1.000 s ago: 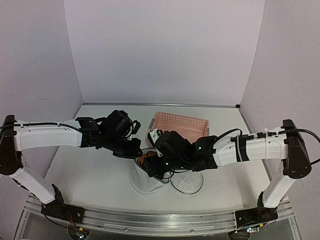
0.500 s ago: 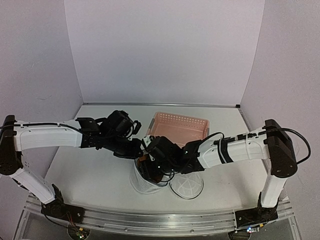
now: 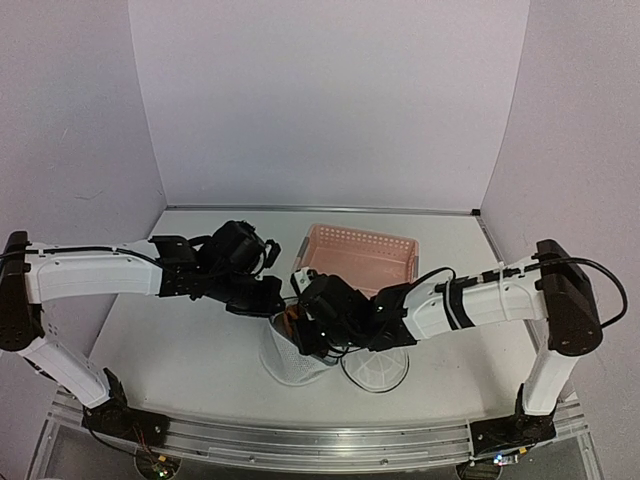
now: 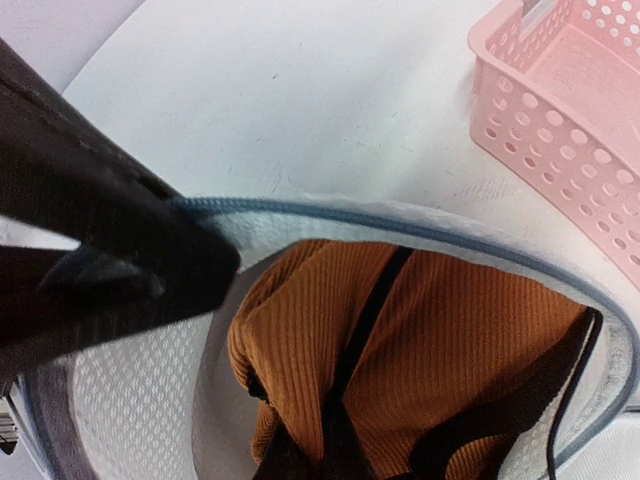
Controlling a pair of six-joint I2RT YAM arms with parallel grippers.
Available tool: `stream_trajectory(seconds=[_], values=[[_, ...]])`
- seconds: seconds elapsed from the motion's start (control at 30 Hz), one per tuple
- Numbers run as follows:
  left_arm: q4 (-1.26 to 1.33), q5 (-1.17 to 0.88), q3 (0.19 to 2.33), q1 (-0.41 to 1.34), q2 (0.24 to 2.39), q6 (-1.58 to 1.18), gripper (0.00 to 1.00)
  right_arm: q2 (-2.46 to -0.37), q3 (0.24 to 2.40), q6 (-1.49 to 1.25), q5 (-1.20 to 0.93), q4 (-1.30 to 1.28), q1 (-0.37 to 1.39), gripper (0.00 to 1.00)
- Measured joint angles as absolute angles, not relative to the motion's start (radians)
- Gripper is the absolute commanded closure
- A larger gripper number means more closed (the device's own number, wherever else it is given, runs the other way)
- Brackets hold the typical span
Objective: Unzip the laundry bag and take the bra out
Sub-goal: Pick up the bra from the laundry bag.
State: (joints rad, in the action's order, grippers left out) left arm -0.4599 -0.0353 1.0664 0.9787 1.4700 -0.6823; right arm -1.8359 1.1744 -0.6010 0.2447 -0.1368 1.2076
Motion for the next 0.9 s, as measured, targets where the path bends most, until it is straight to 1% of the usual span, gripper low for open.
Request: stream_trajectory(seconds=[0.23, 0.5, 0.67, 0.9], values=[[-0.458, 0.032, 1.043, 0.983, 1.434, -0.709, 1.0, -1.691, 1.058, -0.603, 0.269, -0.12, 1.208, 1.0], [-0.452, 0.04, 1.039, 0.983, 1.436, -0.715, 1.0, -1.496, 0.893, -0.61, 0.303, -0.039, 1.207, 1.0], [-0.452, 0.038, 1.039, 0.983, 1.443, -0.715, 1.0, -1.408, 0.847, -0.606, 0.338, 0.013, 1.207, 1.0], [-0.451, 0.038, 1.039, 0.983, 1.448, -0.715, 1.0, -1.281, 0.844, -0.572, 0.402, 0.058, 1.207, 1.0]])
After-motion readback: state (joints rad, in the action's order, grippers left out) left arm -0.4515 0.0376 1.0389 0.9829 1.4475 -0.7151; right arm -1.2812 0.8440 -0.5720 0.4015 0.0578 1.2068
